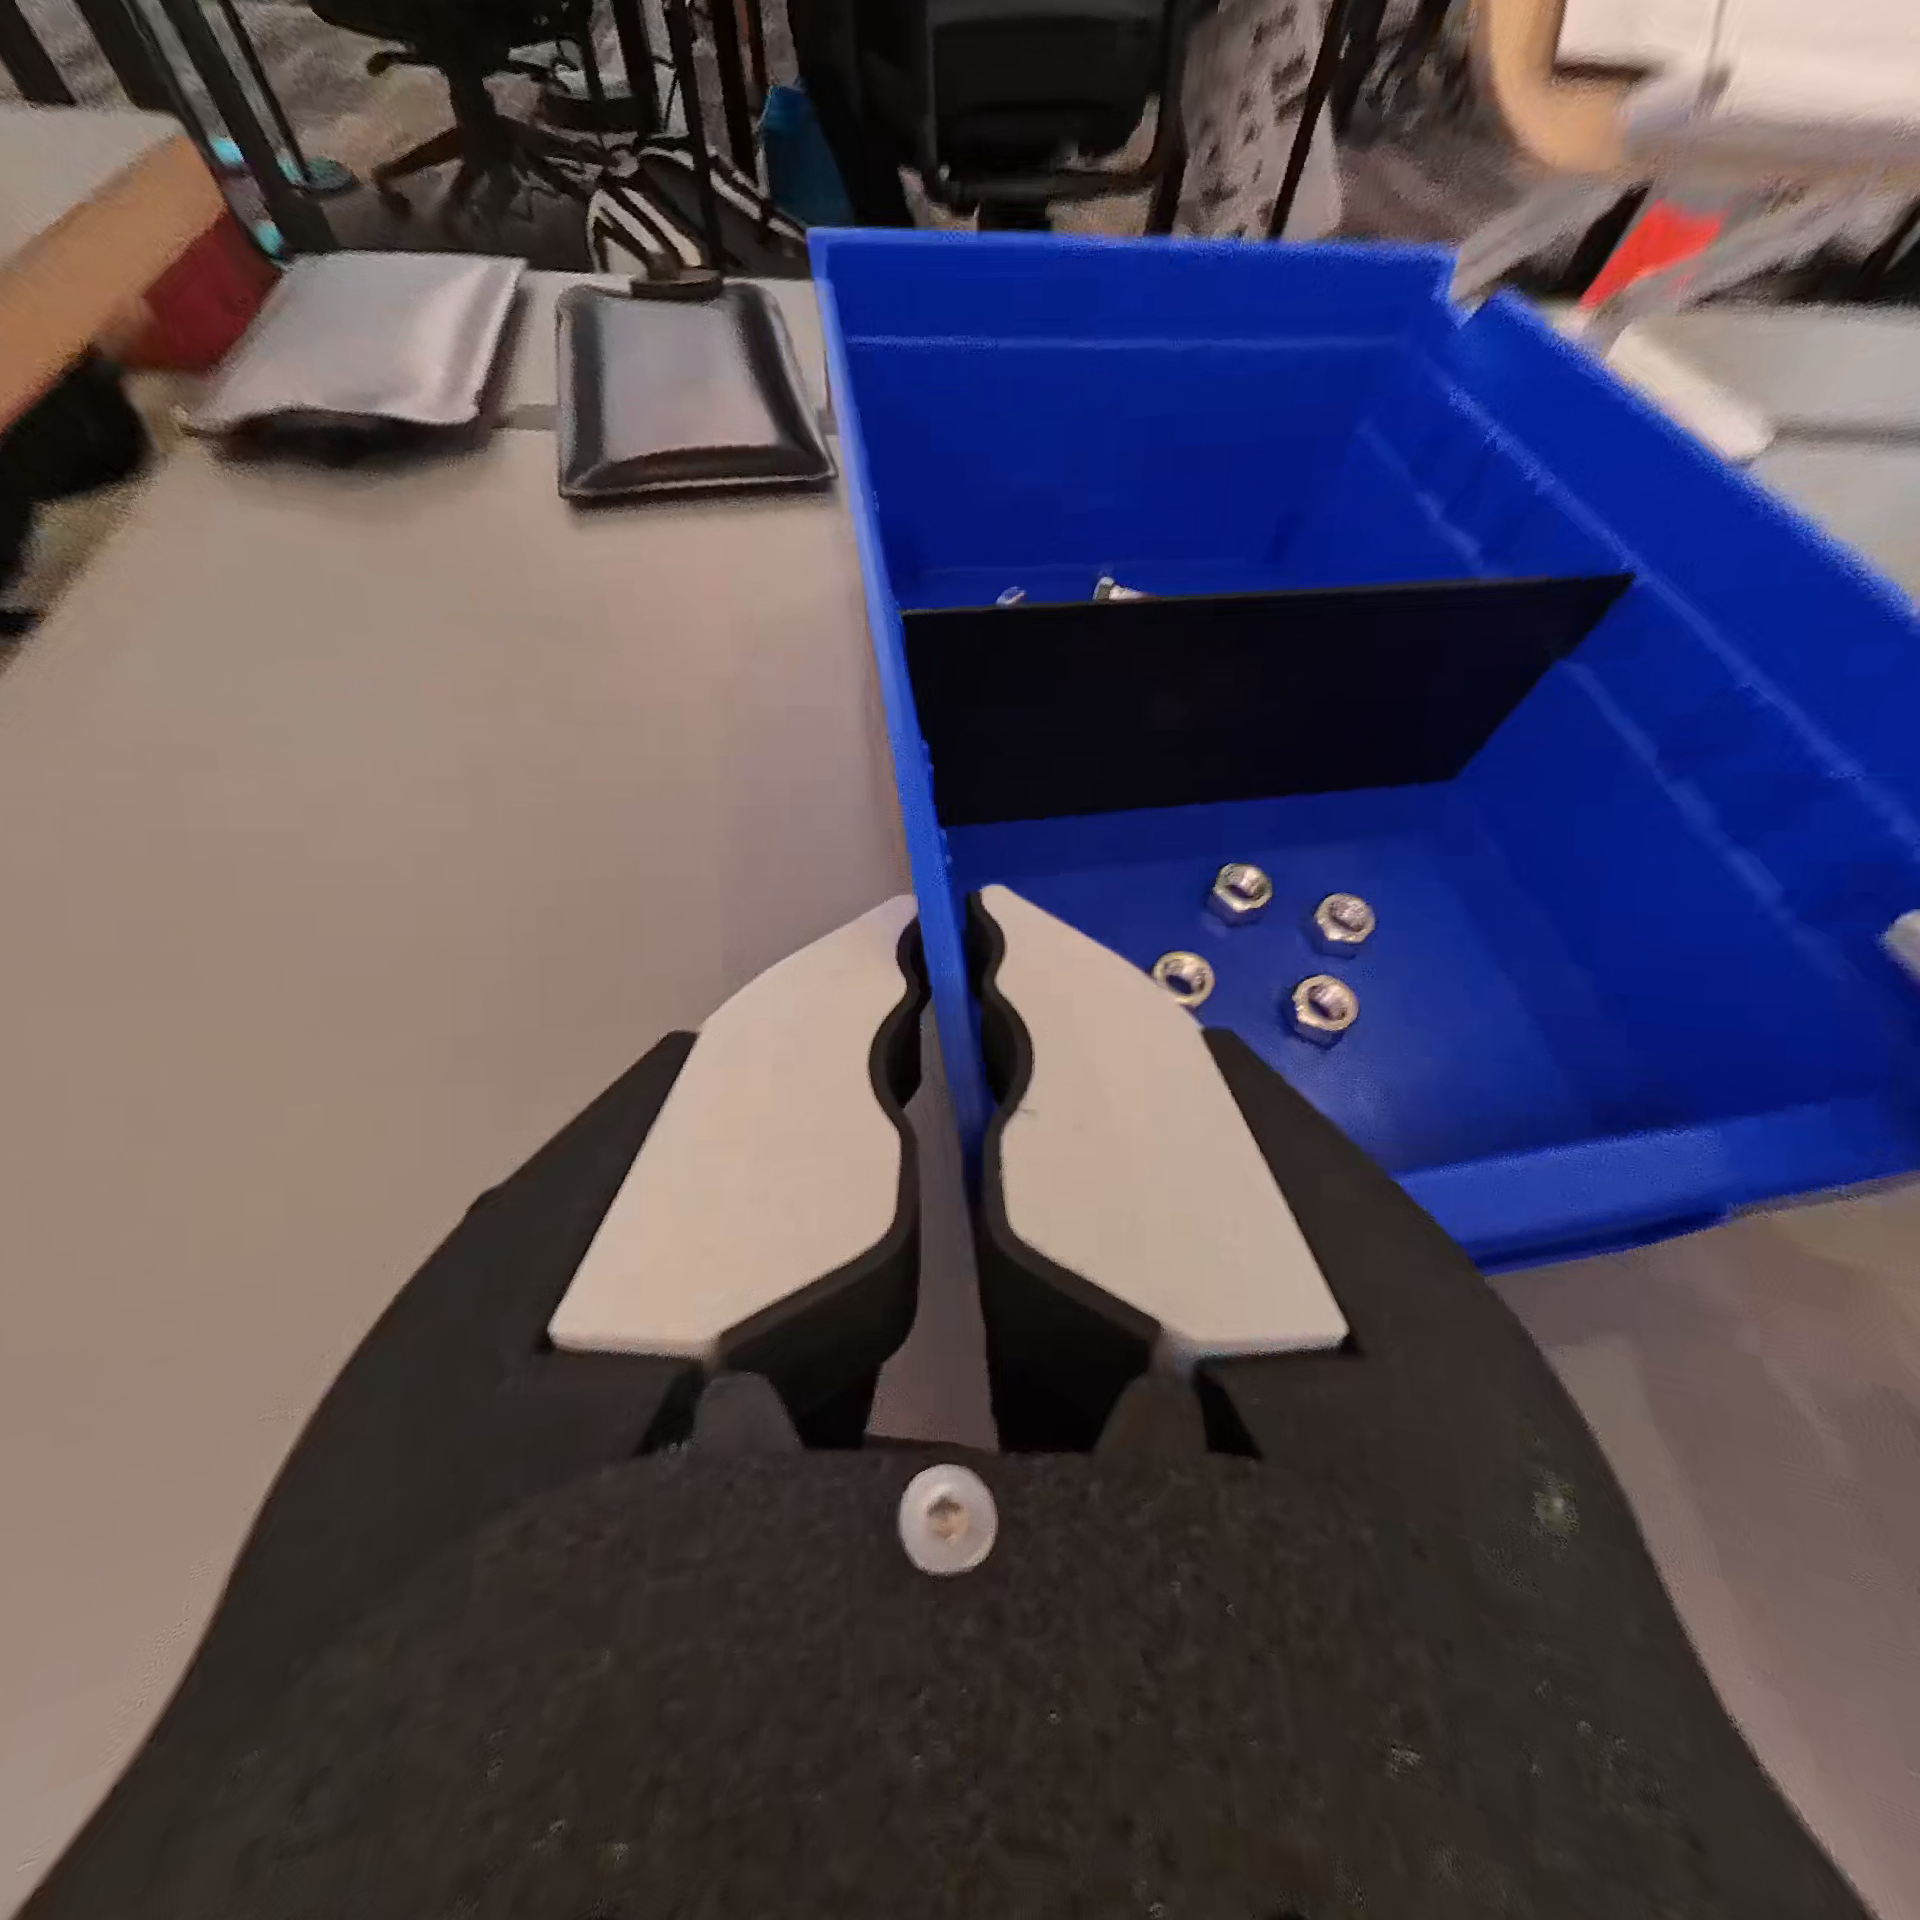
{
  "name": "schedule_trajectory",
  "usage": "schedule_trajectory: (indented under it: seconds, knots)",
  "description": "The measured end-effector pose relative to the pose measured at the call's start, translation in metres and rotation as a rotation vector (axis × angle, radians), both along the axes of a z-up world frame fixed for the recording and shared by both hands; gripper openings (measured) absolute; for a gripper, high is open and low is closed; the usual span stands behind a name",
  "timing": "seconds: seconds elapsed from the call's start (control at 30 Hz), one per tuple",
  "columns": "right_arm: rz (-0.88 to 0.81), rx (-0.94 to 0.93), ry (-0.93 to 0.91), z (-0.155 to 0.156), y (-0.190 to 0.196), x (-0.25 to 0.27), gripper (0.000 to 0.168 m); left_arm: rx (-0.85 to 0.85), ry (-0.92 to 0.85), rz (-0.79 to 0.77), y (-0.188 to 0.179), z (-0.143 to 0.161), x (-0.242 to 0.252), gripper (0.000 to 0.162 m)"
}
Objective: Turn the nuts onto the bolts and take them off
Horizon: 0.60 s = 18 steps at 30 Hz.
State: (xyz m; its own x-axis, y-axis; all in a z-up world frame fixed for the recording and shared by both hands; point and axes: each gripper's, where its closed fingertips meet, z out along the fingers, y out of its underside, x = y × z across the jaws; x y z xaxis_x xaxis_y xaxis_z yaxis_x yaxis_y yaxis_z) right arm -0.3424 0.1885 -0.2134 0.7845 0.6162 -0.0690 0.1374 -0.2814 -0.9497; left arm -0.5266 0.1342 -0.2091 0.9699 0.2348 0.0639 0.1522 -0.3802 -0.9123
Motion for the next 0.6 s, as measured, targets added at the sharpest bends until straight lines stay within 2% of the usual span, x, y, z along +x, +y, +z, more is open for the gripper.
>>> schedule_trajectory:
  seconds: [0.07,0.2,0.23,0.27,0.3,0.37,0.47,0.53,0.6]
  knots:
    - [0.031,-0.043,0.036,-0.002,0.002,-0.003,0.008,0.023,-0.012,0.008,0.002,0.001,-0.002,0.005]
    - [0.149,-0.076,-0.008,0.001,-0.007,-0.004,0.011,-0.012,0.002,0.038,0.0,0.001,-0.007,0.006]
    - [0.18,-0.085,-0.001,0.008,-0.011,0.002,0.019,-0.043,0.027,0.066,-0.007,0.005,-0.011,0.018]
    - [0.23,-0.082,0.024,0.02,-0.019,0.01,0.024,-0.039,0.079,0.132,-0.017,0.019,-0.022,0.038]
    - [0.327,-0.082,0.047,0.035,-0.033,0.017,0.027,0.012,0.124,0.208,-0.03,0.042,-0.031,0.051]
    - [0.501,-0.071,0.068,0.065,-0.057,0.044,0.046,0.169,0.165,0.269,-0.055,0.093,-0.032,0.045]
    - [0.688,-0.066,0.056,0.101,-0.074,0.109,0.047,0.297,0.128,0.195,-0.075,0.148,-0.004,0.055]
    - [0.744,-0.081,0.055,0.116,-0.067,0.162,0.051,0.33,0.069,0.139,-0.08,0.168,0.019,0.057]
    - [0.684,-0.048,0.064,0.128,-0.038,0.218,0.054,0.346,-0.039,0.083,-0.079,0.172,0.046,0.057]
